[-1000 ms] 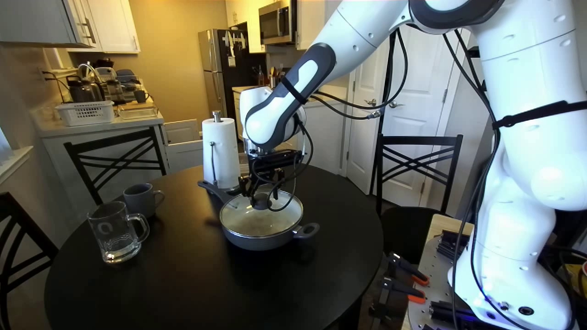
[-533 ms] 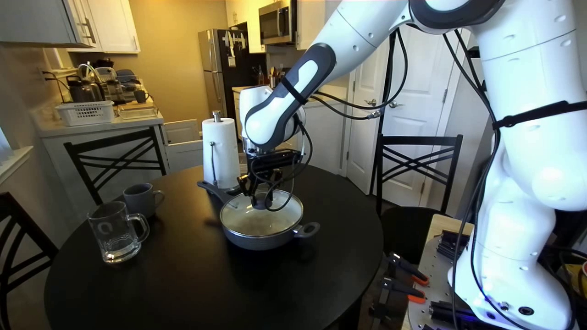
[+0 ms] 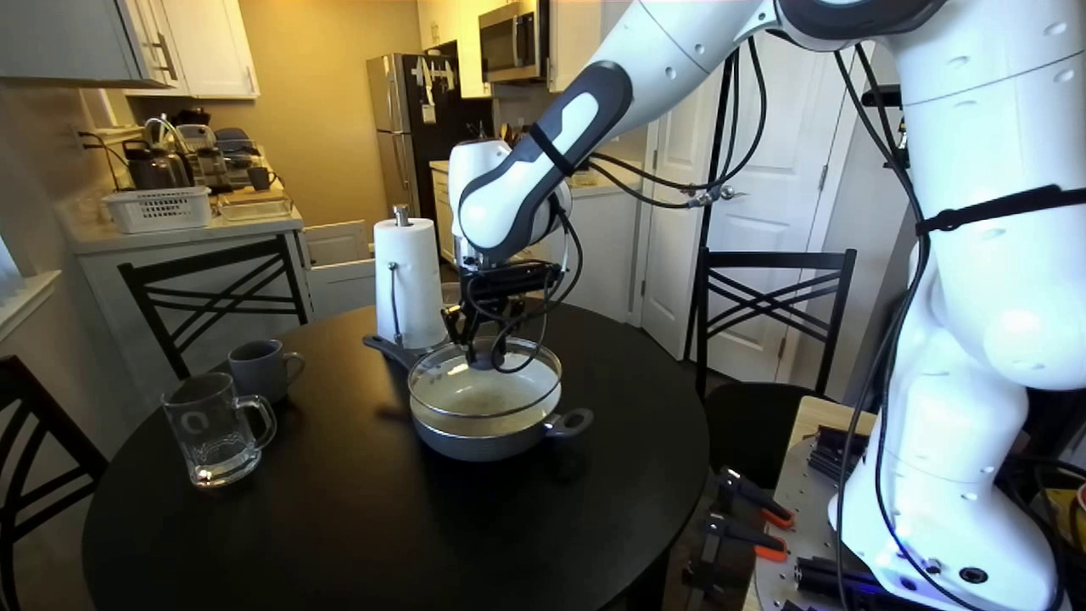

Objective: Pick up the clear pan lid and place it on the right side of the table

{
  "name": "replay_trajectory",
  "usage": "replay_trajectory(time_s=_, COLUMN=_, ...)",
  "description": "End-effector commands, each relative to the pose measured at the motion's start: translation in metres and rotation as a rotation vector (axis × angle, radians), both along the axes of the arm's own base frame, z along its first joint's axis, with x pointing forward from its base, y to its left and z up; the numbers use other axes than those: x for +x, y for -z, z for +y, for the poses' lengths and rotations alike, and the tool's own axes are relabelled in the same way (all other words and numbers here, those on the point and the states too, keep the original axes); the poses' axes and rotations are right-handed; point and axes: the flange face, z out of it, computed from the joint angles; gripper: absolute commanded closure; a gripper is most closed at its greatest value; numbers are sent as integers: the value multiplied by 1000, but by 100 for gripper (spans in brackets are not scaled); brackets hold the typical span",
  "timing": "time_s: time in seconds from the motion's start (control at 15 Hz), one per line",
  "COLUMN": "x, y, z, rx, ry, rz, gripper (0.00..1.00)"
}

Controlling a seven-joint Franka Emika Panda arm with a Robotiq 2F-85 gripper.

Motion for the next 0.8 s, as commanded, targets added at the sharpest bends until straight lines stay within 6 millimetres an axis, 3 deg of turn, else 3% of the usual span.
replay_trajectory(time_s=0.0, x=-14, y=-49, z=-23, rx=-3, ry=17, rz=-56, gripper=67)
replay_trajectory(time_s=0.2, x=-15, y=-62, z=-39, rx=-3, ry=42, rz=-70, gripper=67)
replay_trajectory(time_s=0.4, x=-15, y=-58, z=-60, rx=-28, ry=84, rz=-56, gripper=67)
replay_trajectory(time_s=0.73, x=-27, y=-43, z=-129, rx=-43, ry=207, rz=-5, gripper=67)
